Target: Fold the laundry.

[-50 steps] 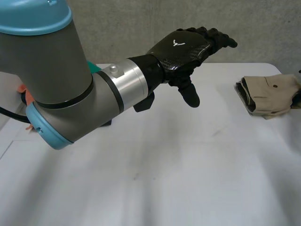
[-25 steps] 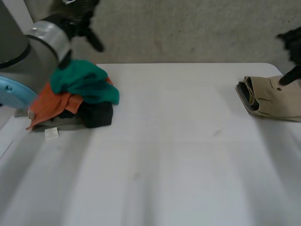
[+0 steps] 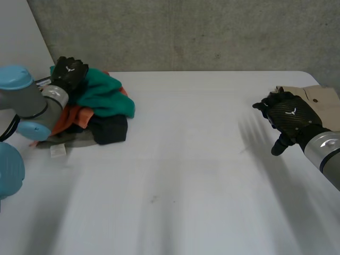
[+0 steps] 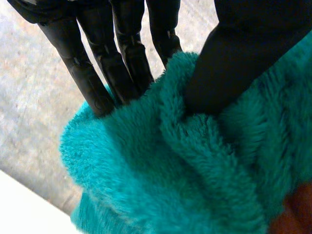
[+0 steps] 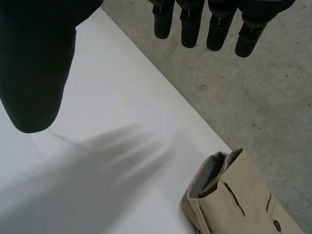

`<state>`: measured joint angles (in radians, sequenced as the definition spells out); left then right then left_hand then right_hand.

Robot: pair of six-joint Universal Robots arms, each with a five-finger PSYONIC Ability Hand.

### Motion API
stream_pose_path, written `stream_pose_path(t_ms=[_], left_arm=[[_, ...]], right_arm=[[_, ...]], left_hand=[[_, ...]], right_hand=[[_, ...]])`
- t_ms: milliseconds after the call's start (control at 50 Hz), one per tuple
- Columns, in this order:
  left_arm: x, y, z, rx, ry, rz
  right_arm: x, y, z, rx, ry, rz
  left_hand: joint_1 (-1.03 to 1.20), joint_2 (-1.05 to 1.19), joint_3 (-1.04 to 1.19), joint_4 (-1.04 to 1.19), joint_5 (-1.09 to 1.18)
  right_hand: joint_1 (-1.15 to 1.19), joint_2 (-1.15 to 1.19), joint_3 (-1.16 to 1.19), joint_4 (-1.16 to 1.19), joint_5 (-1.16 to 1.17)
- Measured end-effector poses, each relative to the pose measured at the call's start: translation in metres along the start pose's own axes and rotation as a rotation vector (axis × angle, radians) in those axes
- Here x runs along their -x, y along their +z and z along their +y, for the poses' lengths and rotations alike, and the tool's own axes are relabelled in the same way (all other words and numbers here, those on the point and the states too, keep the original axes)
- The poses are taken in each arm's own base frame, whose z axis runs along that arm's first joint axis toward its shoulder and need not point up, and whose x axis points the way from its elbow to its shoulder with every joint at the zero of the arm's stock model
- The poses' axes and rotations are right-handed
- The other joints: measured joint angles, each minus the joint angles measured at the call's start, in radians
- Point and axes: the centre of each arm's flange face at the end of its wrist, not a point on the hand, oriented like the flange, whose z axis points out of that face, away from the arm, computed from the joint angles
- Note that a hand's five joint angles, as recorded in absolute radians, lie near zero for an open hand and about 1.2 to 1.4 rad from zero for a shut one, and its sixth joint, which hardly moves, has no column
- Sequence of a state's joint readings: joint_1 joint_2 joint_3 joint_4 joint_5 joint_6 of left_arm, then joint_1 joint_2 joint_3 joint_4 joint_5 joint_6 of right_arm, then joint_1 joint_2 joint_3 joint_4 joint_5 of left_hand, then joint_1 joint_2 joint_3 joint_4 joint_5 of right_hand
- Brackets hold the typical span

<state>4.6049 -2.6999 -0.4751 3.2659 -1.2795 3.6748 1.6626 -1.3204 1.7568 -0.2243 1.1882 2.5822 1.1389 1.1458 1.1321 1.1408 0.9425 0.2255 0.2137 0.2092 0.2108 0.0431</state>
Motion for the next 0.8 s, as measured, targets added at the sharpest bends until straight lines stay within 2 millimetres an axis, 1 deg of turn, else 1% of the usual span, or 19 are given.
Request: stream_pose_path(t_ms=[80, 100, 140, 180, 240, 340, 360, 420, 440, 520, 560, 620, 660, 680, 700, 720, 740, 780, 800], left_arm=[[-0.005, -0.003, -0.037, -0.039, -0.007, -0.002], [-0.005, -0.006, -0.057, -0.061, -0.013, -0.007], [-0.004, -0.012, -0.082, -0.089, -0.024, -0.014], [-0.001, -0.023, -0.125, -0.144, -0.055, -0.022], [0.004, -0.048, -0.19, -0.243, -0.127, -0.024], [0.008, -0.087, -0.26, -0.369, -0.259, 0.005], [0.007, -0.099, -0.277, -0.4, -0.31, 0.027], [-0.009, -0.126, -0.307, -0.445, -0.424, 0.108], [-0.012, -0.129, -0.309, -0.446, -0.433, 0.117], [-0.059, -0.153, -0.314, -0.396, -0.515, 0.259], [-0.08, -0.157, -0.305, -0.349, -0.524, 0.306], [-0.137, -0.165, -0.273, -0.198, -0.528, 0.431], [-0.163, -0.173, -0.26, -0.135, -0.522, 0.491], [-0.186, -0.181, -0.249, -0.083, -0.515, 0.547], [-0.191, -0.183, -0.246, -0.072, -0.512, 0.56], [-0.205, -0.188, -0.24, -0.043, -0.506, 0.594], [-0.212, -0.191, -0.236, -0.029, -0.503, 0.612], [-0.221, -0.193, -0.23, -0.016, -0.498, 0.63], [-0.222, -0.191, -0.228, -0.016, -0.498, 0.627]], right_arm=[[-0.002, 0.0, 0.0, 0.0, 0.001, 0.005], [-0.002, 0.0, 0.0, -0.001, 0.001, 0.007], [-0.003, -0.001, -0.001, -0.002, 0.001, 0.009], [-0.004, -0.001, -0.003, -0.008, 0.0, 0.013], [-0.006, -0.003, -0.008, -0.022, -0.002, 0.021], [-0.009, -0.007, -0.016, -0.045, -0.006, 0.034], [-0.01, -0.008, -0.018, -0.052, -0.006, 0.039], [-0.013, -0.011, -0.024, -0.07, 0.001, 0.051], [-0.013, -0.011, -0.025, -0.072, 0.003, 0.052], [-0.017, -0.015, -0.033, -0.095, 0.038, 0.068], [-0.019, -0.016, -0.035, -0.101, 0.056, 0.076], [-0.028, -0.016, -0.036, -0.104, 0.098, 0.109], [-0.032, -0.016, -0.036, -0.102, 0.112, 0.125], [-0.036, -0.016, -0.035, -0.099, 0.121, 0.138], [-0.037, -0.016, -0.034, -0.098, 0.123, 0.14], [-0.039, -0.016, -0.033, -0.094, 0.129, 0.147], [-0.04, -0.016, -0.032, -0.092, 0.132, 0.151], [-0.04, -0.016, -0.031, -0.086, 0.136, 0.152], [-0.039, -0.016, -0.03, -0.082, 0.137, 0.15]], left_hand=[[0.0, 0.042, 0.052, 0.055, 0.031], [0.0, 0.043, 0.054, 0.056, 0.031], [0.0, 0.043, 0.054, 0.056, 0.031], [0.0, 0.043, 0.054, 0.056, 0.031], [0.0, 0.044, 0.054, 0.056, 0.031], [0.0, 0.044, 0.055, 0.057, 0.031], [0.0, 0.044, 0.055, 0.057, 0.031], [0.0, 0.044, 0.057, 0.057, 0.031], [0.0, 0.044, 0.057, 0.057, 0.031], [0.0, 0.044, 0.06, 0.057, 0.036], [0.0, 0.044, 0.06, 0.058, 0.036], [0.0, 0.045, 0.06, 0.06, 0.036], [0.0, 0.04, 0.055, 0.052, 0.036], [-0.244, -0.194, -0.158, -0.164, -0.171], [-0.244, -0.194, -0.158, -0.164, -0.171], [-0.566, -0.472, -0.429, -0.442, -0.45], [-0.757, -0.619, -0.595, -0.612, -0.621], [-0.944, -0.884, -0.866, -0.879, -0.855], [-0.944, -0.884, -0.866, -0.879, -0.855]], right_hand=[[0.0, 0.0, 0.0, 0.0, 0.0], [0.0, 0.0, 0.0, 0.0, 0.0], [0.0, 0.0, 0.0, 0.0, 0.0], [0.0, 0.0, 0.0, 0.0, 0.0], [0.0, 0.0, 0.0, 0.0, 0.0], [0.0, 0.0, 0.0, 0.0, 0.0], [0.0, 0.0, 0.0, 0.0, 0.0], [0.0, 0.0, 0.0, 0.0, 0.0], [0.0, 0.0, 0.0, 0.0, 0.0], [0.0, 0.0, 0.0, 0.0, 0.0], [0.0, 0.0, 0.0, 0.0, 0.0], [0.0, 0.0, 0.0, 0.0, 0.0], [0.0, 0.0, 0.0, 0.0, 0.0], [0.0, 0.0, 0.0, 0.0, 0.0], [0.0, 0.0, 0.0, 0.0, 0.0], [0.0, 0.0, 0.0, 0.0, 0.0], [0.0, 0.0, 0.0, 0.0, 0.0], [0.0, 0.0, 0.0, 0.0, 0.0], [0.0, 0.0, 0.0, 0.0, 0.0]])
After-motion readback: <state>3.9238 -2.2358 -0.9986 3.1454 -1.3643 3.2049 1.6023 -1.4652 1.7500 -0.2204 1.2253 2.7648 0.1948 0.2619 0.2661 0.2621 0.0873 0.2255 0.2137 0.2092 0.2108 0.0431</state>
